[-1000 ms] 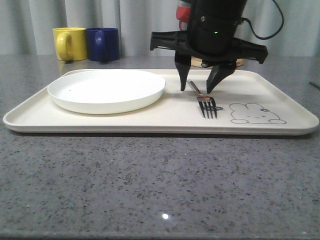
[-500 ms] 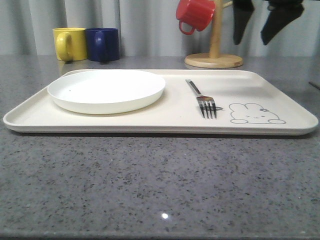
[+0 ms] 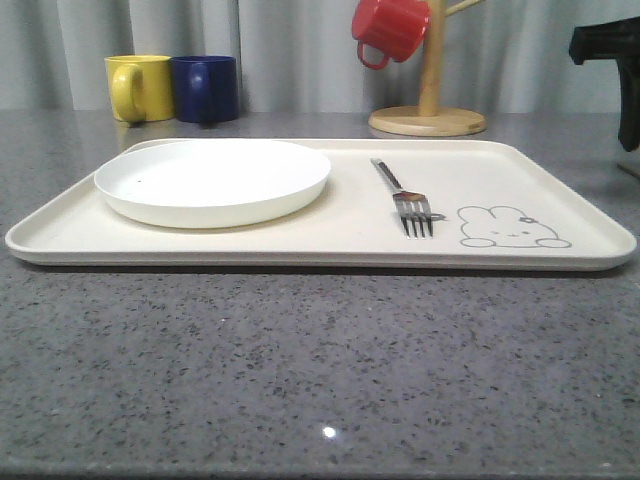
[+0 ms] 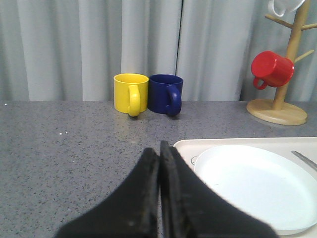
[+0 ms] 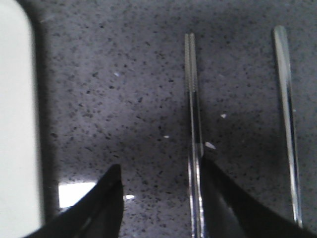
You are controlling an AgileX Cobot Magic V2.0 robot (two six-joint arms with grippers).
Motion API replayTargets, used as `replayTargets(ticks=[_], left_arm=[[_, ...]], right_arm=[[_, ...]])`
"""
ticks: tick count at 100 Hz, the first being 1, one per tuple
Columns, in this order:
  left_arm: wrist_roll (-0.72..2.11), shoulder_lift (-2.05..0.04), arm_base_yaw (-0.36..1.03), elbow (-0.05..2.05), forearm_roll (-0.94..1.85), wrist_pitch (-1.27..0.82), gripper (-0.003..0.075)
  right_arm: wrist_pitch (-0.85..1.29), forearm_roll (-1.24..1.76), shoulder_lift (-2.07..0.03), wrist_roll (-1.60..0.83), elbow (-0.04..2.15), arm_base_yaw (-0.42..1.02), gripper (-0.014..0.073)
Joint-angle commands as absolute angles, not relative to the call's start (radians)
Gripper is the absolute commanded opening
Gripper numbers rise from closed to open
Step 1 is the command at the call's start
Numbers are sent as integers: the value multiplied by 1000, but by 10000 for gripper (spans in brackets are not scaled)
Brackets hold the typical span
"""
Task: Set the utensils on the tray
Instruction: 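Grasp the metal chopsticks with the right gripper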
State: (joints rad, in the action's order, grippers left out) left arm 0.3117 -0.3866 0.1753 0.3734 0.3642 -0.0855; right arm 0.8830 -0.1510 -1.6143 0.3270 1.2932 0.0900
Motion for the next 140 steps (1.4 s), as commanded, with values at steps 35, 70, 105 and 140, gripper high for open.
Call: replayTargets(ticks=[35,70,105,140], left_arm=[[302,-390,179,400,369,-21,-18],[302,-390,179,400,369,-21,-18],[302,-390,179,400,369,-21,-18],[302,-390,179,400,369,-21,-18]], right_arm=[[810,-130,-1570,221,1270,0,373],[759,-128,-1574,209,1226,0,373],[745,-128,-1628,208,1226,0,372],[748,-129,-1638,208,1226,0,33]])
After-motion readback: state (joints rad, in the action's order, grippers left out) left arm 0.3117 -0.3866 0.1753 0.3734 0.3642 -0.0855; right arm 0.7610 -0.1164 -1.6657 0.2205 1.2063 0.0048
